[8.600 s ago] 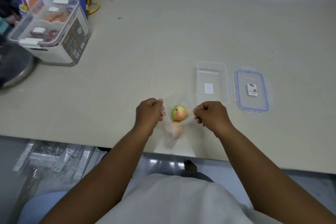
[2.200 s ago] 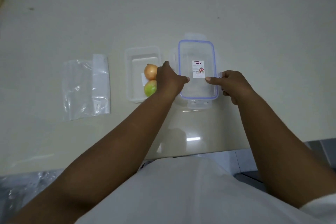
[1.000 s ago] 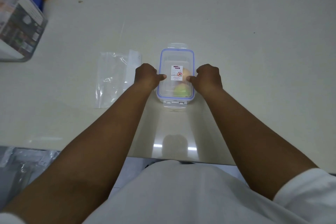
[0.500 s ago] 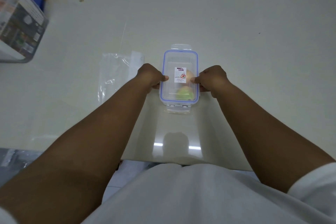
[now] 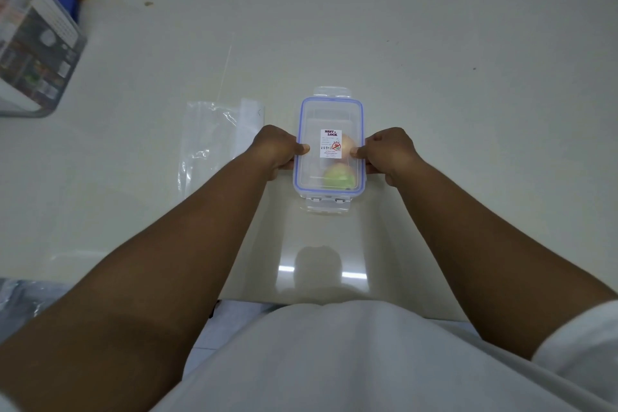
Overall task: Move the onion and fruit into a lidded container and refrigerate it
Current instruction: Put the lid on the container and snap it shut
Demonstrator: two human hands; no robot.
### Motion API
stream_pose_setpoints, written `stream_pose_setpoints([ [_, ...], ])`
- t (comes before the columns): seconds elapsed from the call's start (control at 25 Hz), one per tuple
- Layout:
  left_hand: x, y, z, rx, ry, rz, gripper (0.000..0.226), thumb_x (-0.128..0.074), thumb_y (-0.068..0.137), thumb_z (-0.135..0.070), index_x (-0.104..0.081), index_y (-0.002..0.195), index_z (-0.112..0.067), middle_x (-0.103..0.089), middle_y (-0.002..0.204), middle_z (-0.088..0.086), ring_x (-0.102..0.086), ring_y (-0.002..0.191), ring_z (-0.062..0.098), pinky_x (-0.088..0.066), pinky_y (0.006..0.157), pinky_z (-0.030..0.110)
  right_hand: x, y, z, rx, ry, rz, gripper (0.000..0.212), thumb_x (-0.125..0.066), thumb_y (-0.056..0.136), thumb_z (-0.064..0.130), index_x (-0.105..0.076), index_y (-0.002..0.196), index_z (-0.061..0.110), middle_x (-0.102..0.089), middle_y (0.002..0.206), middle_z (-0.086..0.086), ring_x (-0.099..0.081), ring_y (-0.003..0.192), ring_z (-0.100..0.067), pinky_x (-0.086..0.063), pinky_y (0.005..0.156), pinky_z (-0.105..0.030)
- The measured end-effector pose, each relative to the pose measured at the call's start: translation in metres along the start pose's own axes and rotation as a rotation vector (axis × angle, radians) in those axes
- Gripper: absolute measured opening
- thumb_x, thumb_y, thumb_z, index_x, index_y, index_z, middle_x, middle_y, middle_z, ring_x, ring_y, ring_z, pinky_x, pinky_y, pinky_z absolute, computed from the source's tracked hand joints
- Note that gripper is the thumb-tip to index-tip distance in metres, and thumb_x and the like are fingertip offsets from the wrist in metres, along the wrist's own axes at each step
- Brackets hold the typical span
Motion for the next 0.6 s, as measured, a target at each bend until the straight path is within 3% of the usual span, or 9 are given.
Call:
stream_pose_setpoints([
  [0.16,0.002,-0.013,0.000,-0.018,-0.011,-0.034,0.028,-0.080,0.076,-0.018,-0.066,0.096,-0.004,-0.072,0.099,0.012,-0.072,0.081,0.025,-0.061,0.078,0.038,0.000,0.003,0.005,0.051,-0.061,0.016,0.025,-0.081,0.074,0.017,-0.068,0.090,0.004,-0.072,0.093,-0.012,-0.072,0.082,-0.030,-0.060,0.081,-0.043],
  [0.24,0.001,-0.028,0.007,-0.007,-0.026,-0.012,0.033,-0.082,0.073,-0.016,-0.067,0.096,0.001,-0.073,0.094,0.018,-0.073,0.065,0.020,-0.062,0.064,0.030,0.000,0.004,0.011,0.121,-0.112,0.070,0.022,-0.077,0.078,0.016,-0.070,0.095,0.004,-0.071,0.095,-0.010,-0.069,0.084,-0.027,-0.058,0.081,-0.037],
  [0.32,0.005,-0.045,0.022,0.014,0.064,0.018,0.032,-0.086,0.069,-0.023,-0.068,0.082,0.001,-0.074,0.078,0.018,-0.067,0.047,0.016,-0.056,0.048,0.022,-0.004,0.000,0.022,0.232,-0.227,0.176,0.022,-0.073,0.081,0.015,-0.073,0.103,0.008,-0.069,0.094,-0.006,-0.063,0.084,-0.022,-0.051,0.077,-0.033],
  [0.36,0.012,-0.053,0.029,0.003,0.137,-0.001,0.034,-0.086,0.067,-0.030,-0.067,0.073,-0.003,-0.072,0.069,0.015,-0.066,0.046,0.018,-0.055,0.048,0.022,-0.009,-0.003,0.029,0.291,-0.303,0.239,0.025,-0.071,0.083,0.015,-0.073,0.107,0.011,-0.069,0.097,-0.004,-0.062,0.087,-0.020,-0.049,0.079,-0.031],
  [0.44,0.036,-0.067,0.034,-0.103,0.250,-0.180,0.039,-0.082,0.067,-0.044,-0.063,0.063,-0.011,-0.069,0.066,0.009,-0.069,0.059,0.024,-0.056,0.059,0.027,-0.020,-0.011,0.042,0.385,-0.462,0.368,0.029,-0.068,0.086,0.015,-0.072,0.114,0.018,-0.069,0.105,-0.001,-0.062,0.097,-0.018,-0.045,0.085,-0.028],
  [0.48,0.049,-0.073,0.032,-0.181,0.284,-0.306,0.038,-0.080,0.069,-0.047,-0.063,0.067,-0.013,-0.069,0.072,0.006,-0.068,0.070,0.025,-0.054,0.066,0.028,-0.027,-0.014,0.047,0.428,-0.550,0.427,0.030,-0.067,0.086,0.014,-0.071,0.116,0.020,-0.070,0.108,0.000,-0.062,0.100,-0.017,-0.044,0.088,-0.027],
  [0.52,0.058,-0.079,0.031,-0.249,0.301,-0.396,0.036,-0.078,0.070,-0.047,-0.065,0.078,-0.014,-0.069,0.082,0.006,-0.067,0.080,0.024,-0.052,0.072,0.030,-0.034,-0.017,0.052,0.470,-0.645,0.473,0.031,-0.066,0.087,0.013,-0.070,0.117,0.021,-0.070,0.111,0.001,-0.061,0.101,-0.016,-0.044,0.089,-0.027],
  [0.6,0.059,-0.081,0.031,-0.308,0.388,-0.414,0.049,-0.078,0.073,-0.043,-0.066,0.107,-0.010,-0.065,0.108,0.011,-0.062,0.101,0.027,-0.051,0.086,0.036,-0.046,-0.023,0.059,0.523,-0.795,0.519,0.033,-0.064,0.088,0.011,-0.069,0.119,0.021,-0.070,0.115,0.002,-0.061,0.102,-0.015,-0.045,0.092,-0.027],
])
Point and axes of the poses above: each hand's wrist, its own y-axis towards the middle knuckle, its own x-axis out of the back of the hand, z = x × y, the point moved 7 cm from there along y, towards the middle knuckle
